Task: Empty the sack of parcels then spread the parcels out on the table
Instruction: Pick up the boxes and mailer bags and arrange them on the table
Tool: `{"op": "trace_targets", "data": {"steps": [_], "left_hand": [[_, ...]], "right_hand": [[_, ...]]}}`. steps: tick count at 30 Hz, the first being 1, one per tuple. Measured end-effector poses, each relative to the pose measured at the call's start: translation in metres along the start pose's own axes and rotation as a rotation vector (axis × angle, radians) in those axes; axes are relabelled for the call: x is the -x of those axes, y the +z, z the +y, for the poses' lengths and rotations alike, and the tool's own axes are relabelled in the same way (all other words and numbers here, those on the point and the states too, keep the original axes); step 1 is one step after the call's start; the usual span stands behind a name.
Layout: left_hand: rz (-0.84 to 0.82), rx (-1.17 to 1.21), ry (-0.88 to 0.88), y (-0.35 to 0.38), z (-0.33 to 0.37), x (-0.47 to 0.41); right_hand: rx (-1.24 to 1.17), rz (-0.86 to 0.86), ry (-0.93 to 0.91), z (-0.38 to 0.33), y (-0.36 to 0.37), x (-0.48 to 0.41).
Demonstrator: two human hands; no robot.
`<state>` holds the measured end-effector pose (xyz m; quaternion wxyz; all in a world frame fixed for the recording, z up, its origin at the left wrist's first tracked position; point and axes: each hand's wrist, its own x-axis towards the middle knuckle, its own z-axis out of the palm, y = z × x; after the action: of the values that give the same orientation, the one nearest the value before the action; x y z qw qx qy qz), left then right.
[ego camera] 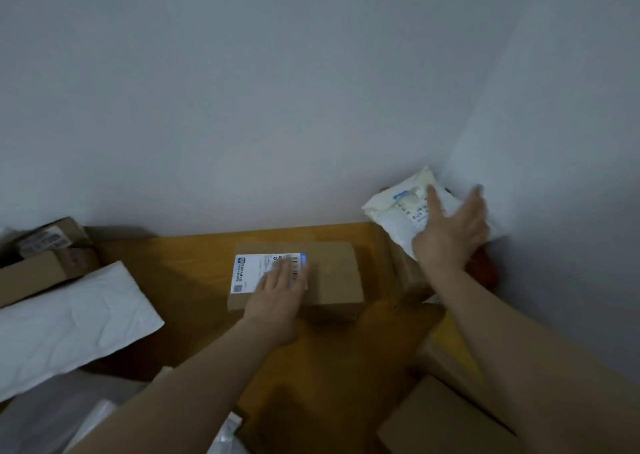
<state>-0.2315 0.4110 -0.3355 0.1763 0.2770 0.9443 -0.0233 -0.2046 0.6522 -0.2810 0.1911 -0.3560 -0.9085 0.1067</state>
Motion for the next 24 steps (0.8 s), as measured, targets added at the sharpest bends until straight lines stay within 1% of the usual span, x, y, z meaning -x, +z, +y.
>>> {"op": "trace_targets", "data": {"steps": [1,2,3,4,5,6,7,8,9,11,13,15,18,20,22,24], "left_hand": [[0.001,-0.025,-0.077,0.002,-0.006,0.004],[0.001,-0.070,-0.127,0.002,-0.013,0.007],[0.004,-0.112,-0.152,0.003,-0.019,0.009],[0.012,-0.119,-0.161,0.002,-0.024,0.011],[0.019,-0.092,-0.164,0.002,-0.029,0.011],[0.028,-0.051,-0.164,0.001,-0.032,0.009],[0.039,-0.017,-0.164,0.000,-0.034,0.005],[0.054,0.005,-0.168,-0.003,-0.036,0.000],[0.073,0.022,-0.173,-0.005,-0.039,-0.006],[0.124,0.061,-0.201,-0.012,-0.042,-0.016],[0.186,0.129,-0.235,-0.016,-0.041,-0.024],[0.230,0.173,-0.251,-0.020,-0.038,-0.028],[0.235,0.101,-0.272,-0.024,-0.037,-0.023],[0.175,0.036,-0.320,-0.030,-0.045,-0.013],[0.033,-0.003,-0.387,-0.034,-0.056,0.002],[-0.109,0.011,-0.444,-0.038,-0.069,0.023]], "right_hand": [[-0.005,0.010,-0.192,-0.012,0.006,0.006],[-0.022,-0.064,-0.381,-0.026,0.012,0.013],[-0.028,-0.221,-0.532,-0.040,0.019,0.020],[-0.018,-0.422,-0.628,-0.052,0.029,0.027],[0.010,-0.628,-0.658,-0.062,0.038,0.035],[0.066,-0.806,-0.648,-0.070,0.047,0.041],[0.143,-0.924,-0.638,-0.076,0.056,0.046],[0.229,-0.976,-0.655,-0.079,0.064,0.050],[0.312,-0.974,-0.678,-0.081,0.072,0.052],[0.421,-0.860,-0.678,-0.082,0.077,0.052],[0.530,-0.727,-0.604,-0.085,0.077,0.048],[0.659,-0.642,-0.515,-0.089,0.075,0.047],[0.822,-0.573,-0.509,-0.094,0.071,0.048],[0.877,-0.553,-0.582,-0.100,0.066,0.052],[0.846,-0.559,-0.648,-0.108,0.060,0.058],[0.656,-0.574,-0.617,-0.123,0.054,0.067]]}}
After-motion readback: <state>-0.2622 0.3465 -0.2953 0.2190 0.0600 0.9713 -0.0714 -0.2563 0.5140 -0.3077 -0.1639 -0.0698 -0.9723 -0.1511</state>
